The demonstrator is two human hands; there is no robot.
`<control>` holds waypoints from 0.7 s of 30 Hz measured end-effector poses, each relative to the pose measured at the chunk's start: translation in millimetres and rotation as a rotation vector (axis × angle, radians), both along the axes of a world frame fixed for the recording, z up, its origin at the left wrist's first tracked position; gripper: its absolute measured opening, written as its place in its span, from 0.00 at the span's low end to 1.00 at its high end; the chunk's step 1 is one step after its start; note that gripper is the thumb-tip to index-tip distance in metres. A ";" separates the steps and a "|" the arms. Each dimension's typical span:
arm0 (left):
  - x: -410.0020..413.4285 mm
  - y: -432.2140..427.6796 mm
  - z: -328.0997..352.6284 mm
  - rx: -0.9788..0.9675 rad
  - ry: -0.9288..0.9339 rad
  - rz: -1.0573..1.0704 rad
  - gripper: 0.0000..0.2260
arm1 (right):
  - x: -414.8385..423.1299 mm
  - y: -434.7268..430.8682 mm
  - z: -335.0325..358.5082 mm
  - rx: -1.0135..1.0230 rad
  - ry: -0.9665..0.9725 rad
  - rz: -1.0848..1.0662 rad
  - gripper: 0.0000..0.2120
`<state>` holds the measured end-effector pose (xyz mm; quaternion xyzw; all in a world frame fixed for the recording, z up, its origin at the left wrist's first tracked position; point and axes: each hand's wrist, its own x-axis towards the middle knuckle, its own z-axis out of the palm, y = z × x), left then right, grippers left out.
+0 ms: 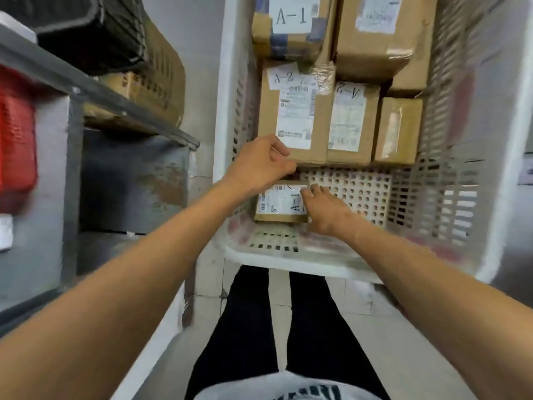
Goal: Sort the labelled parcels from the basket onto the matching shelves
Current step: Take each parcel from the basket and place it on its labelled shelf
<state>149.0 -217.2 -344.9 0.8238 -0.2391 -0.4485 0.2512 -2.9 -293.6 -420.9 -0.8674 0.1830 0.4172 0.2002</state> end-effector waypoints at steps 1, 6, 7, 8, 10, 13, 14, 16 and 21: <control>1.9 0.3 -6.8 -0.007 0.013 0.022 0.10 | 4.3 4.6 -13.5 -0.015 -0.019 0.017 0.37; 2.2 0.6 -37.1 -0.018 0.062 0.080 0.09 | 20.1 27.9 -60.7 -0.191 -0.083 0.128 0.41; 0.7 0.5 -40.9 -0.023 0.075 0.105 0.08 | 21.4 28.6 -66.9 -0.219 -0.099 0.138 0.42; -1.2 1.1 -43.8 -0.027 0.090 0.126 0.08 | 21.5 28.2 -71.3 -0.238 -0.117 0.140 0.42; -2.4 2.0 -46.2 -0.030 0.100 0.143 0.06 | 23.4 23.3 -74.8 -0.260 -0.142 0.156 0.42; -1.2 5.5 -42.1 -0.023 0.097 0.153 0.06 | 22.4 17.5 -70.6 -0.244 -0.129 0.186 0.42; 0.0 5.8 -38.6 -0.017 0.092 0.140 0.06 | 19.6 15.2 -66.8 -0.247 -0.124 0.185 0.42; 2.8 6.6 -26.9 -0.015 0.074 0.111 0.06 | 10.6 9.1 -49.8 -0.247 -0.093 0.159 0.44; 9.8 0.3 24.4 -0.061 0.069 0.130 0.09 | -31.5 -21.1 28.2 -0.334 -0.048 0.075 0.44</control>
